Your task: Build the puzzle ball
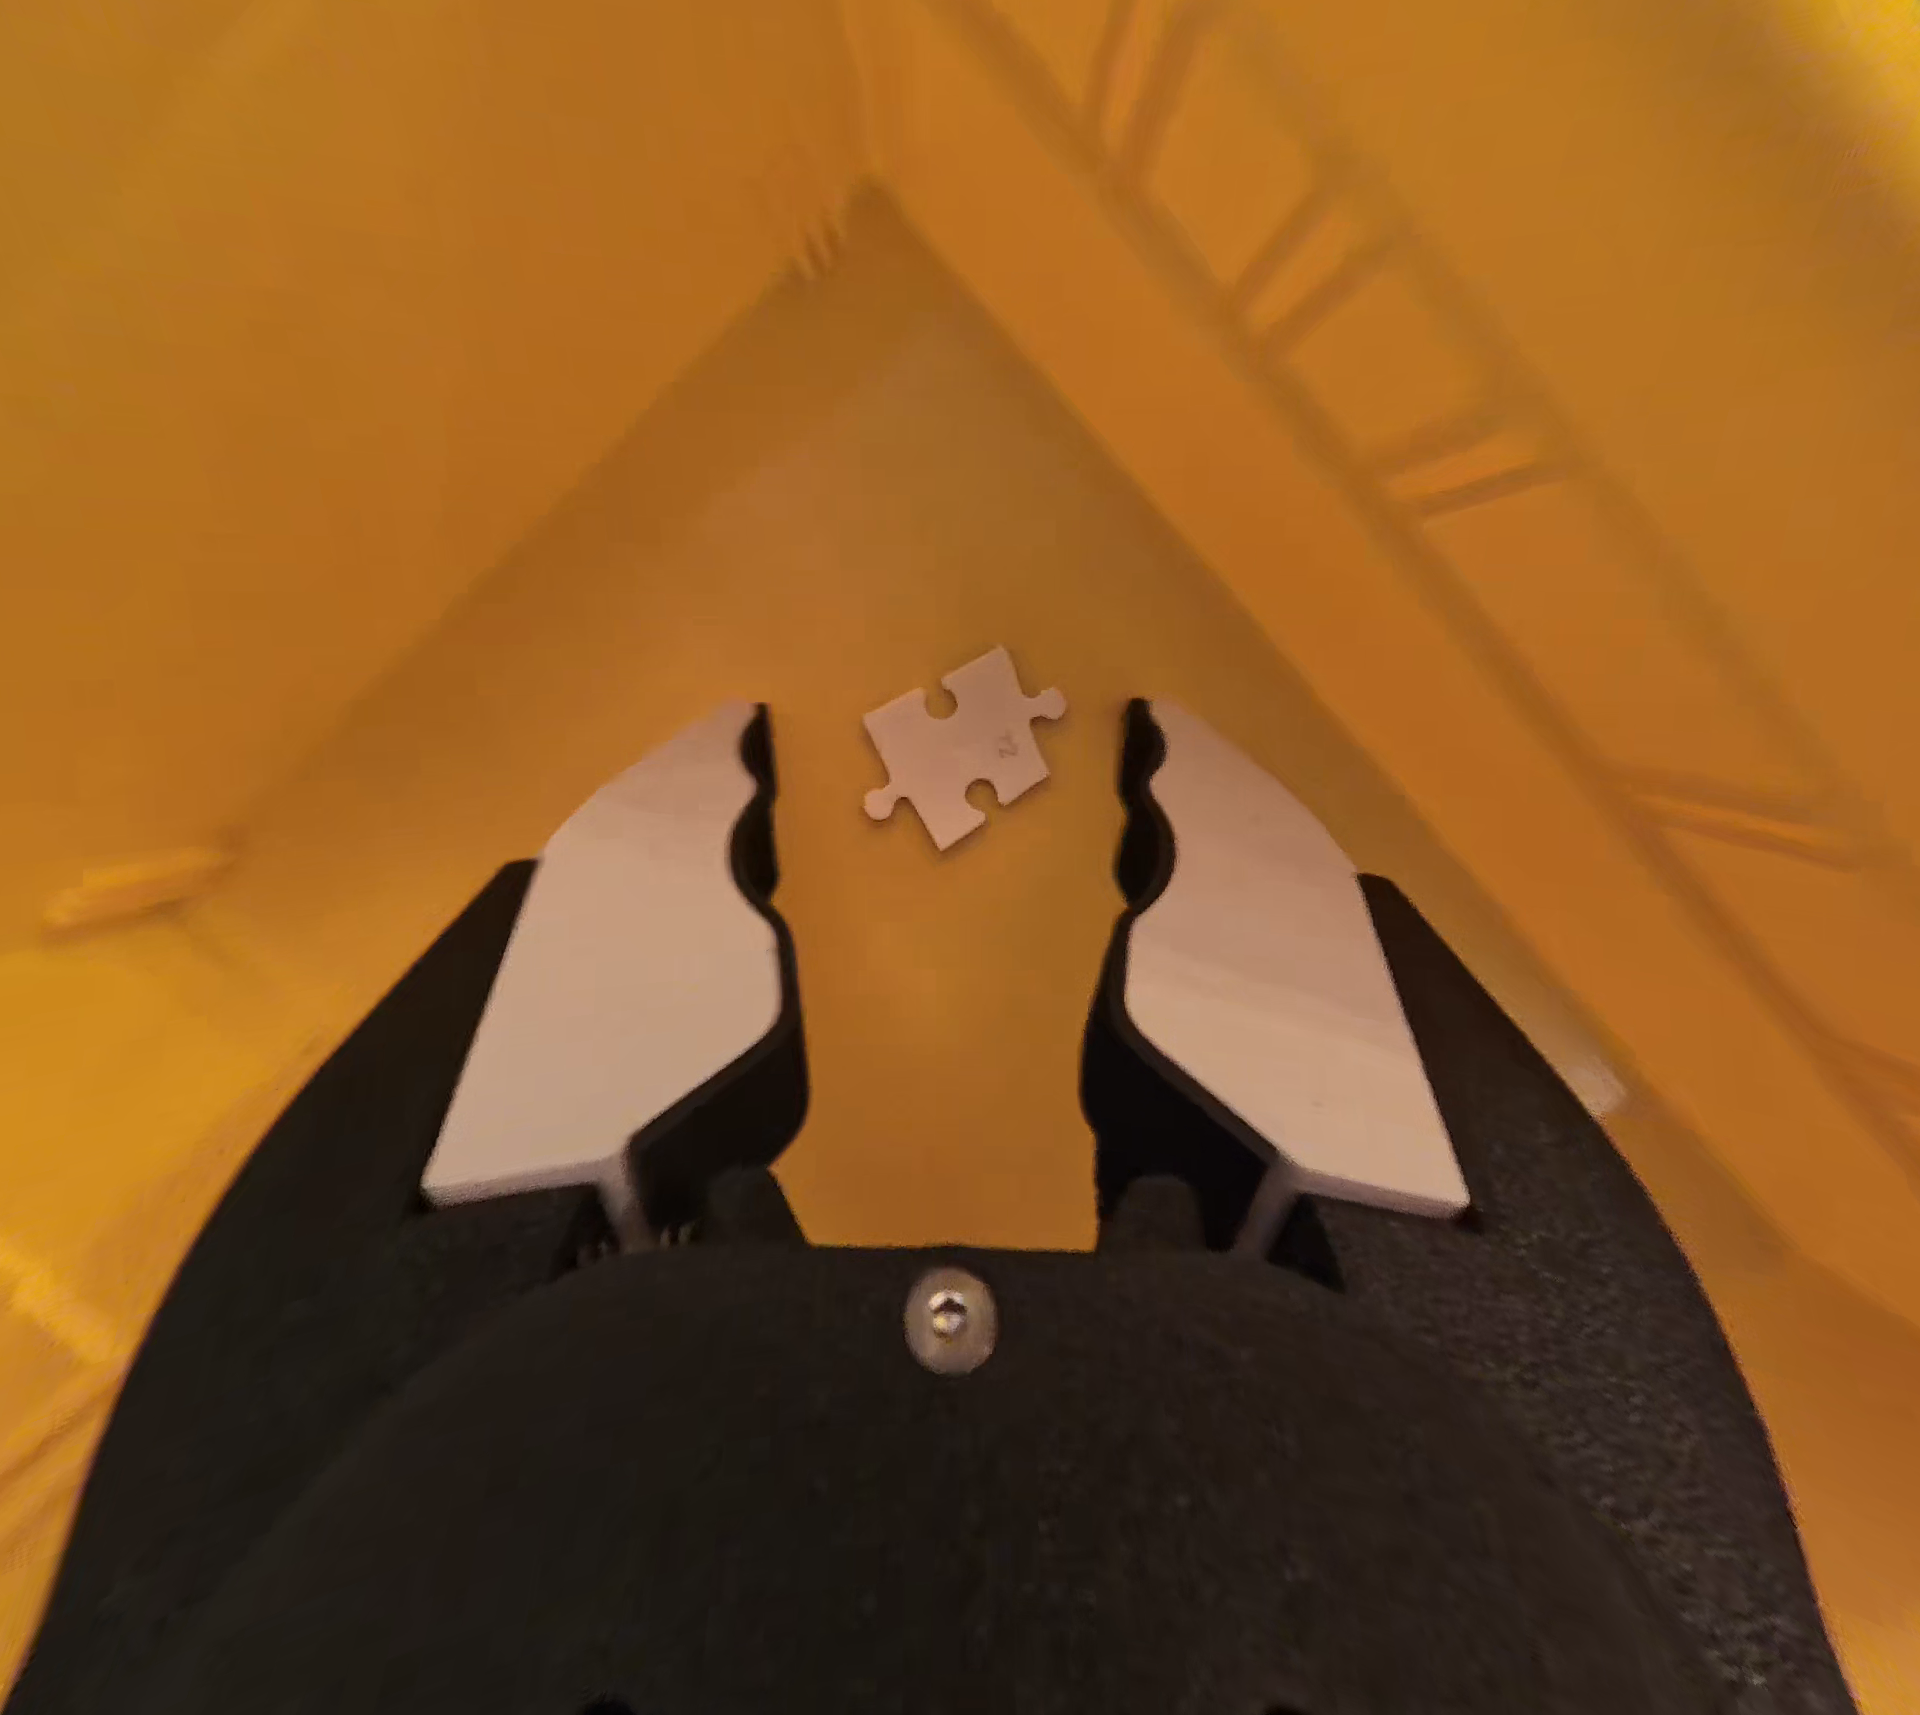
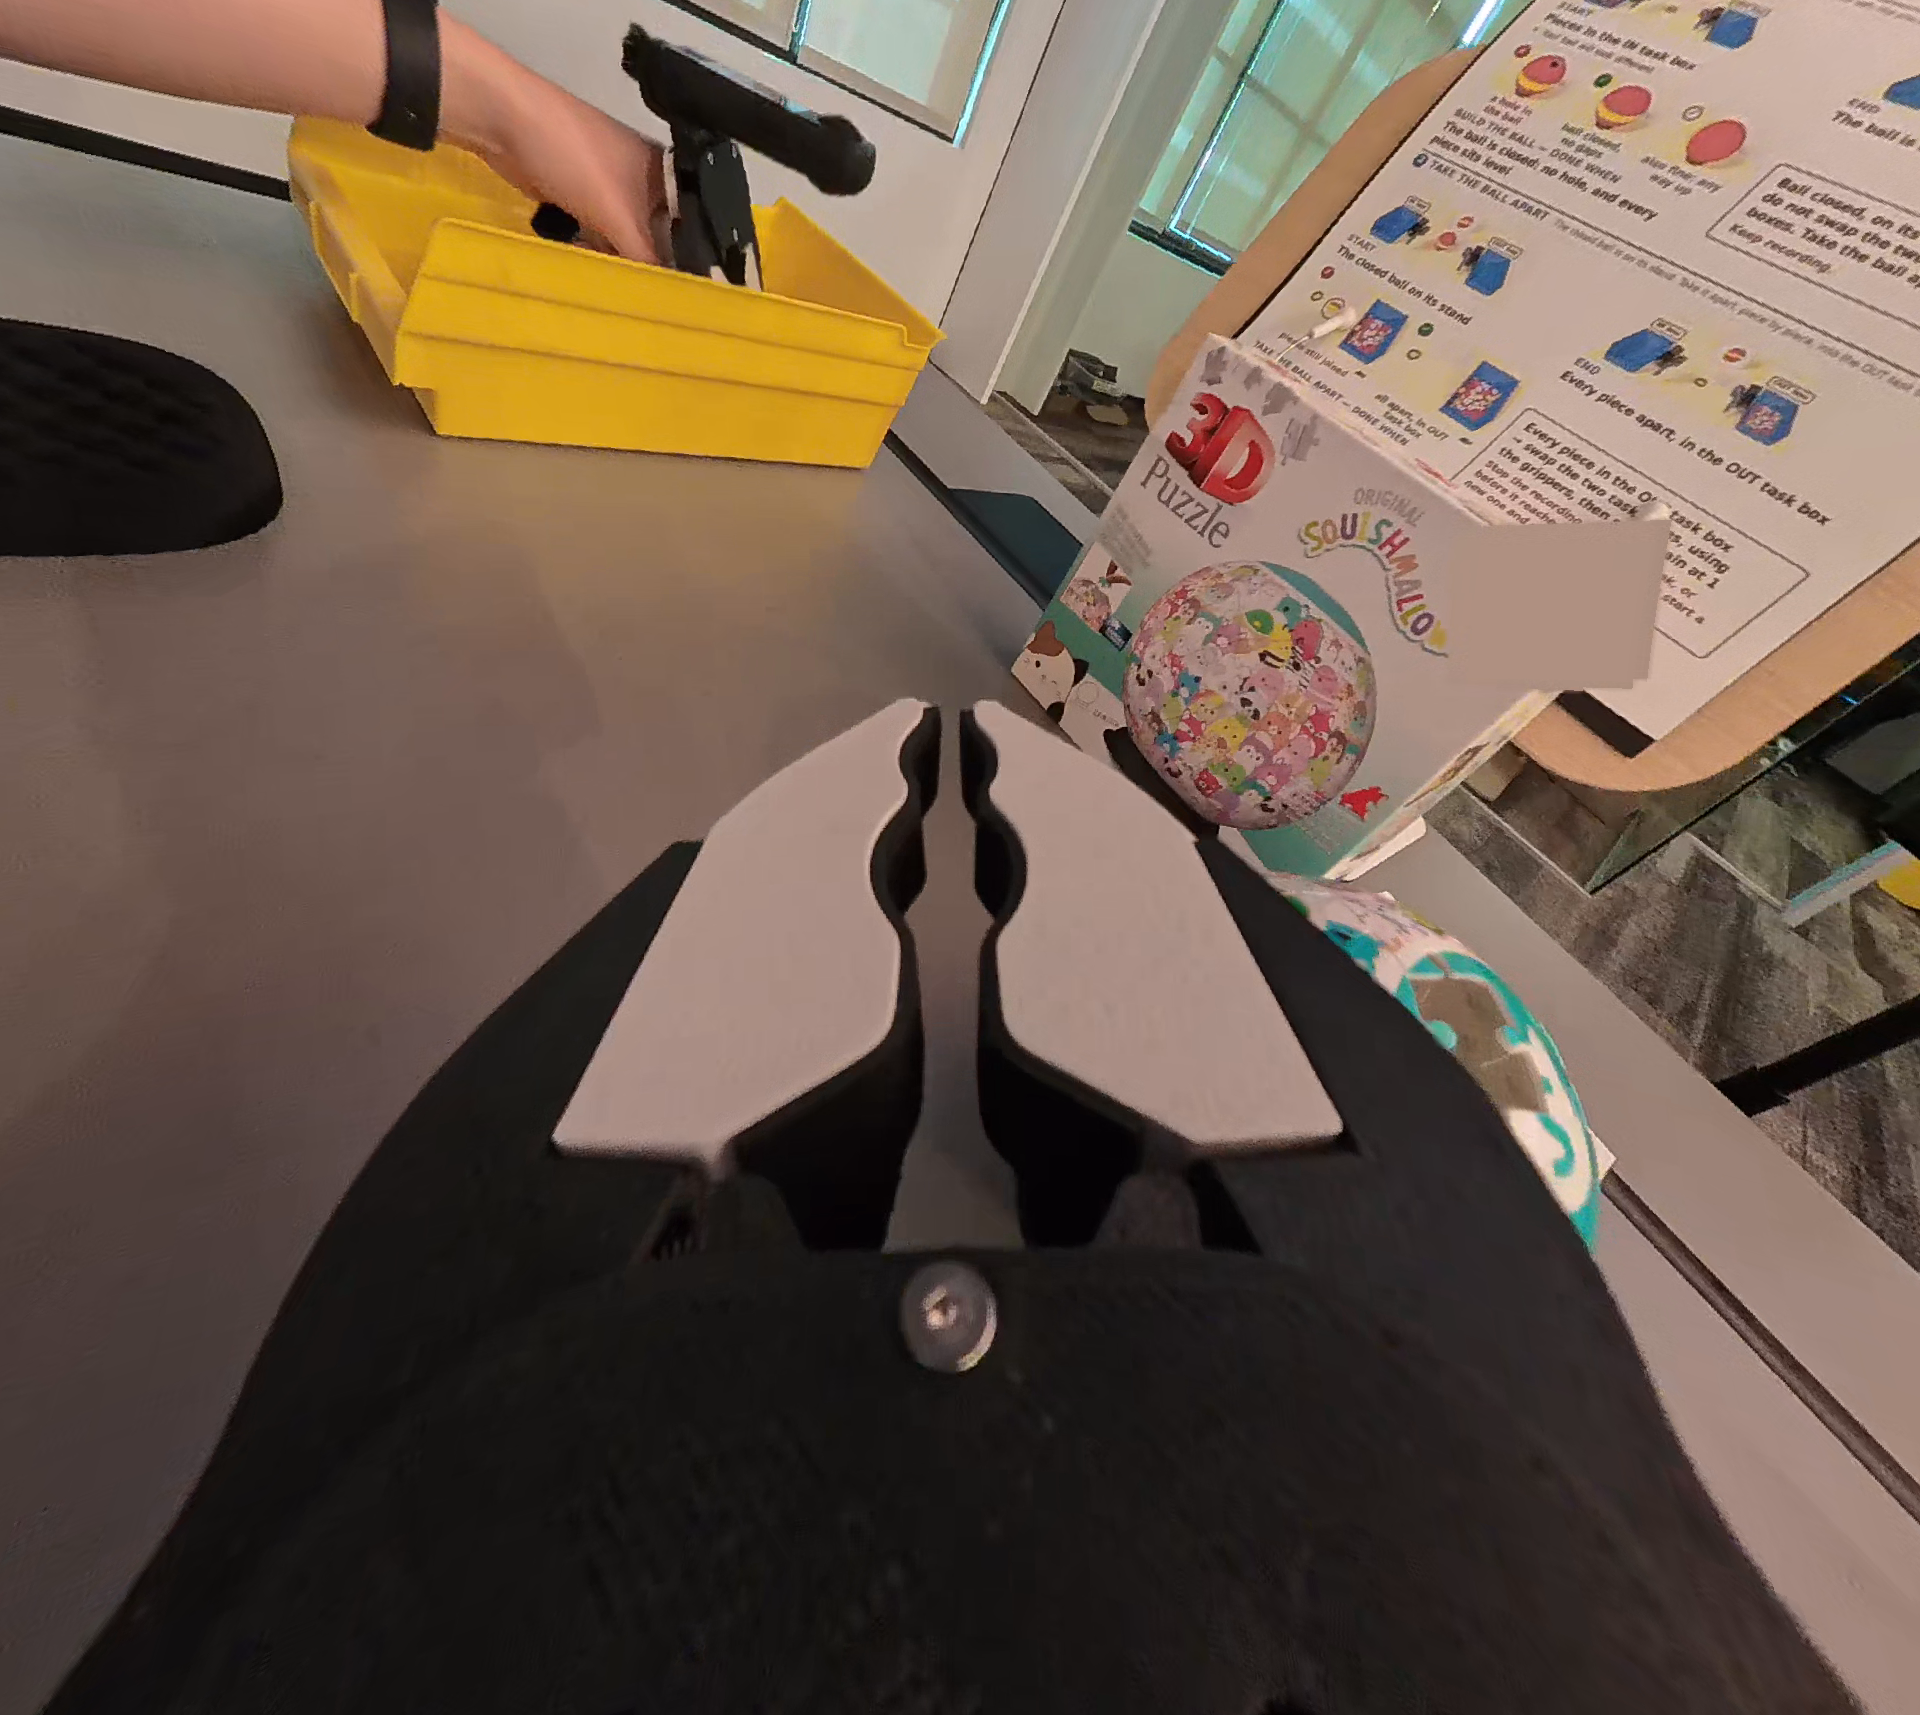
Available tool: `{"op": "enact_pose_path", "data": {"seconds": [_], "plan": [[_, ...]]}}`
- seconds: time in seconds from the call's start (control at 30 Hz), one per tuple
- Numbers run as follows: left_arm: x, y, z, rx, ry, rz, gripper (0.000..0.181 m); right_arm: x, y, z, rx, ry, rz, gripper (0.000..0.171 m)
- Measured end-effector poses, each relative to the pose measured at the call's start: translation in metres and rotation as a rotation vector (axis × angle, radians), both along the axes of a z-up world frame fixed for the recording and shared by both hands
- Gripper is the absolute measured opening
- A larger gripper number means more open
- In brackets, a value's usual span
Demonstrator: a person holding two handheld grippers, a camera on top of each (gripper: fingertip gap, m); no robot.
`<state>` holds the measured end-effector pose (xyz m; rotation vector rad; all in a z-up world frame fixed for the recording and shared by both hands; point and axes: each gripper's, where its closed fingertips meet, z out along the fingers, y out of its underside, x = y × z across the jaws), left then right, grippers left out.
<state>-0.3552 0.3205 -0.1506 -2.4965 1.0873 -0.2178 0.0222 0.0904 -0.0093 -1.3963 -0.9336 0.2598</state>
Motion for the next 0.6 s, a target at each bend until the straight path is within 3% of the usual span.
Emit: {"op": "enact_pose_path", "data": {"seconds": [0.07,0.1,0.33,0.47,0.6], "plan": [[-0.001,0.001,0.001,0.014,-0.024,-0.006,0.027,0.003,-0.002,-0.004,-0.02,-0.008,0.003,0.004],[-0.001,0.001,0.001,0.018,-0.03,-0.005,0.021,0.006,-0.004,-0.005,-0.024,-0.02,-0.002,0.004],[-0.011,-0.012,0.019,0.039,-0.062,0.125,0.021,0.034,-0.023,0.008,0.018,-0.011,-0.045,0.004],[0.0,-0.05,0.087,0.139,-0.207,0.128,0.021,0.041,-0.032,0.019,0.006,0.056,-0.035,0.004],[0.063,-0.137,0.18,0.189,-0.569,-0.026,0.02,0.002,-0.042,0.042,-0.086,0.189,0.15,0.004]]}}
